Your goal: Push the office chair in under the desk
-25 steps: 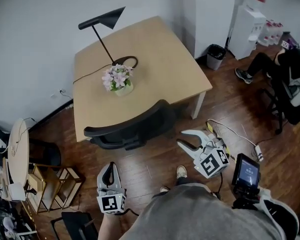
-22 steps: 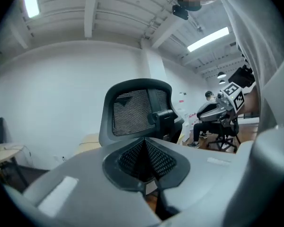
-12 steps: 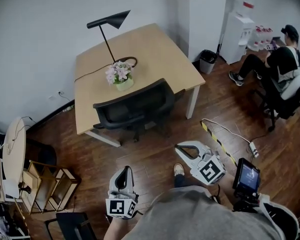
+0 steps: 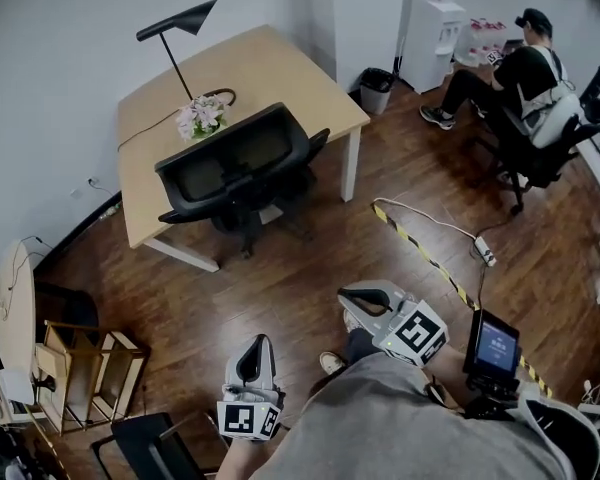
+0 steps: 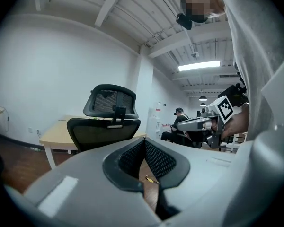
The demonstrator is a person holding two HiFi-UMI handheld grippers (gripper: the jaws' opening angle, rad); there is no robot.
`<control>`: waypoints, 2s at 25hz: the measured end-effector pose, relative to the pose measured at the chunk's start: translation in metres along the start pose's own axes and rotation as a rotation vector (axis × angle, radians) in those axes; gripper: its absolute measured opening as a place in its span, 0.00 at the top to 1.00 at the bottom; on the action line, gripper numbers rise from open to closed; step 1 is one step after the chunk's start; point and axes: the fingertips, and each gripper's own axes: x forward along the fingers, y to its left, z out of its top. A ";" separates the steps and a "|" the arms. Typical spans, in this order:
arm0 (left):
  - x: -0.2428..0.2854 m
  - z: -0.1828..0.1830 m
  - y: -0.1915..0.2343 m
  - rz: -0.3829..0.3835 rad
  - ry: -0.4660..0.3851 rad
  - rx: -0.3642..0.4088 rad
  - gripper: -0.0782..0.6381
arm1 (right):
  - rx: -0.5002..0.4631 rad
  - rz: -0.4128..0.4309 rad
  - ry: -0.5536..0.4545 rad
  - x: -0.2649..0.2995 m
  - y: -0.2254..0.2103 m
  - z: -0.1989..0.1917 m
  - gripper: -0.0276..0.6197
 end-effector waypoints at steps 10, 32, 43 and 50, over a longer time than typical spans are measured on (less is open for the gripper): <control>0.016 0.010 -0.037 -0.007 -0.049 -0.046 0.89 | 0.074 0.066 -0.024 -0.011 0.001 0.006 0.95; 0.031 0.026 -0.047 -0.010 -0.075 -0.096 0.89 | 0.295 0.062 -0.045 -0.009 -0.015 -0.006 0.95; 0.027 0.022 -0.049 -0.012 -0.074 -0.102 0.89 | 0.285 0.043 -0.046 -0.011 -0.013 -0.006 0.95; 0.022 0.019 -0.043 -0.009 -0.073 -0.107 0.89 | 0.279 0.040 -0.045 -0.007 -0.007 -0.005 0.95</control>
